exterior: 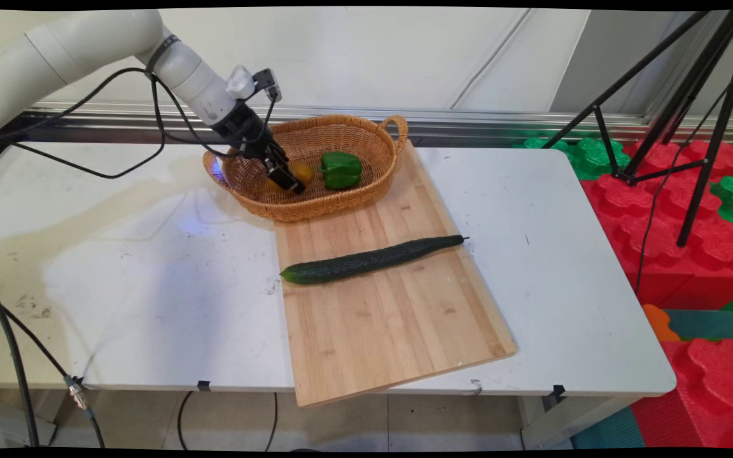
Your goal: Place the picked object on the cutting board
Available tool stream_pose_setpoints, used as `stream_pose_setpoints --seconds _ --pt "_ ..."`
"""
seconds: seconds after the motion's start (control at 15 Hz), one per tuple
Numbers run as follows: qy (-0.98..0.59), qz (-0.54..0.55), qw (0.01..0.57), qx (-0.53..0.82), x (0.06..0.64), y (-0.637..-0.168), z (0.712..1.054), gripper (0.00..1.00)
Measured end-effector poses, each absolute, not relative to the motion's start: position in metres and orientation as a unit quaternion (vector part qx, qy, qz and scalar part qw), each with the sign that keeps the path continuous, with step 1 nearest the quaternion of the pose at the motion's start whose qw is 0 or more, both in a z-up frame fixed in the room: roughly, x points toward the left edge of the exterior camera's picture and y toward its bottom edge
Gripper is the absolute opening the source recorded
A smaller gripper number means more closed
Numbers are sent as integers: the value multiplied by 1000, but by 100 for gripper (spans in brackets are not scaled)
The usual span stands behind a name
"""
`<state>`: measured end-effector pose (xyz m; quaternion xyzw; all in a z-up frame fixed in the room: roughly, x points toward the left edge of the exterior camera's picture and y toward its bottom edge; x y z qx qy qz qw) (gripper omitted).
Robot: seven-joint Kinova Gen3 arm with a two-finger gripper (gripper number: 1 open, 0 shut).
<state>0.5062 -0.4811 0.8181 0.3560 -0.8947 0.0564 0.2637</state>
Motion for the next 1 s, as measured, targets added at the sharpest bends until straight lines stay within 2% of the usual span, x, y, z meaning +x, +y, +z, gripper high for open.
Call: stream_pose_setpoints --seconds 1.0 --pt "-882 79 330 327 482 -423 917 0"
